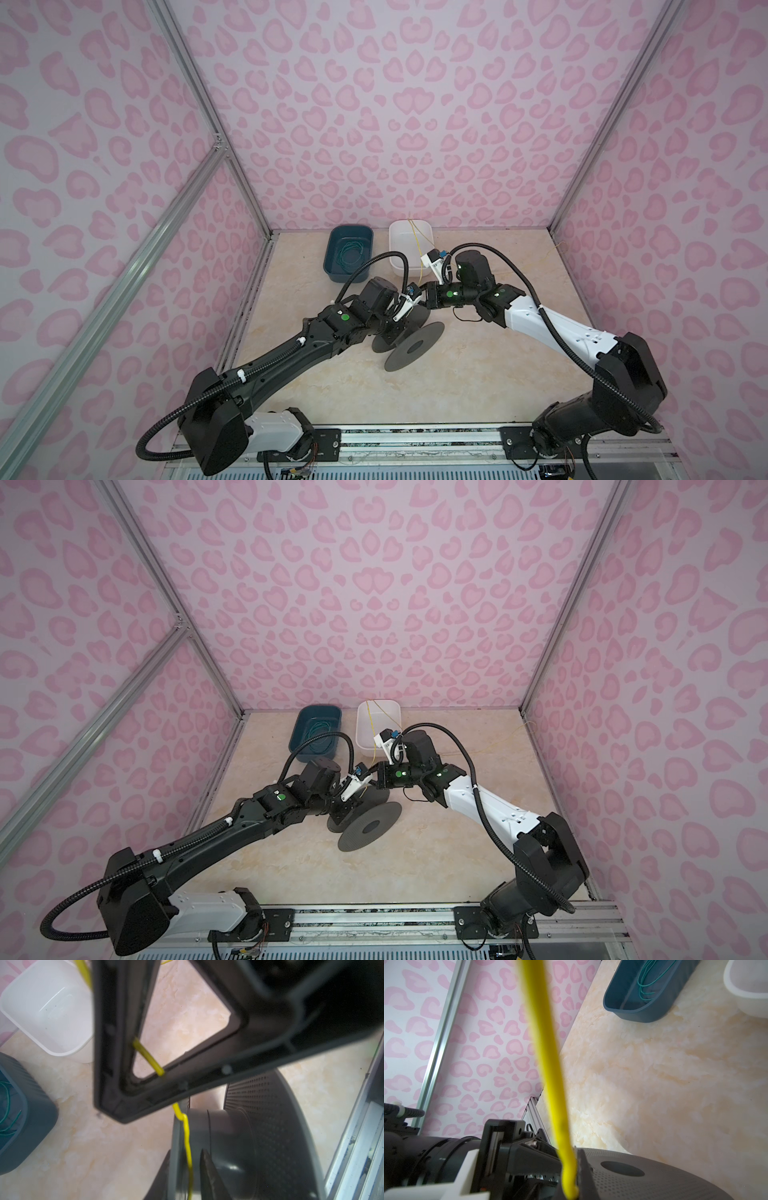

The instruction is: Wrap the cables

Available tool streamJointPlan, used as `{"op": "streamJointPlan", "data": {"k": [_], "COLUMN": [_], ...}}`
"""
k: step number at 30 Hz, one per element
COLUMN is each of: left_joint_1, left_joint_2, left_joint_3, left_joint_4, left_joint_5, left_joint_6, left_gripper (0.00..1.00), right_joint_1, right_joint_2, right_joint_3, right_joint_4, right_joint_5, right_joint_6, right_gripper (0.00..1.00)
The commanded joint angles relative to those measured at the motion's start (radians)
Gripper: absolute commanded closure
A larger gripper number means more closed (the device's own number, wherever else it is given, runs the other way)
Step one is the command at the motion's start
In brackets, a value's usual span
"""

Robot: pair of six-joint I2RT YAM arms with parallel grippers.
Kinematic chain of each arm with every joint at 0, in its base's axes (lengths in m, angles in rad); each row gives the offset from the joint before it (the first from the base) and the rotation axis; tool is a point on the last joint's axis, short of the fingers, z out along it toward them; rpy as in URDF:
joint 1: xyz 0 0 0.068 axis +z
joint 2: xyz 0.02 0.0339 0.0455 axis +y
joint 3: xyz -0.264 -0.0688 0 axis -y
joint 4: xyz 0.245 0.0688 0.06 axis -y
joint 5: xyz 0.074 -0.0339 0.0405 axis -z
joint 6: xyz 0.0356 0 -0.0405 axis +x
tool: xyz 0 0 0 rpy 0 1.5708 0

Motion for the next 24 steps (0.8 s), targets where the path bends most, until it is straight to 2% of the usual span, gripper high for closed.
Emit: {"op": "streamJointPlan", "data": {"k": [1,5,10,17,19,22,24], "left_joint_1": [0.0,0.0,-0.001,-0.001,0.0,0.0,0.0], "left_joint_2": [0.008,0.015,0.021,0.006,0.003,-0.007,-0.019], "left_joint_3": [0.005,0.001,0.0,-0.006,-0.003,-0.01,-0.022], "left_joint_4": [0.022,0.023,0.022,0.024,0.015,0.002,-0.001], "left_joint_5": [0.011,0.008,0.0,-0.046,-0.08,-0.105,-0.113], "left_joint_6": [0.01,0.009,0.01,0.003,-0.011,-0.037,-0.051], "left_gripper": [0.8,0.85,0.96,0.97,0.96,0.97,0.97], "right_joint_1": [0.002,0.003,0.003,-0.004,-0.006,-0.012,-0.024], "right_joint_2": [0.007,0.007,-0.002,-0.019,-0.033,-0.067,-0.098], "right_joint_3": [-0.014,-0.027,-0.046,-0.051,-0.05,-0.042,-0.04], "right_joint_4": [0.069,0.076,0.094,0.086,0.085,0.053,0.034], "right_joint_5": [-0.01,-0.002,0.002,0.008,0.01,0.027,0.035], "right_joint_6": [0.017,0.023,0.034,0.045,0.048,0.047,0.05], "right_gripper": [1.0,1.0,1.0,0.99,0.93,0.76,0.68]}}
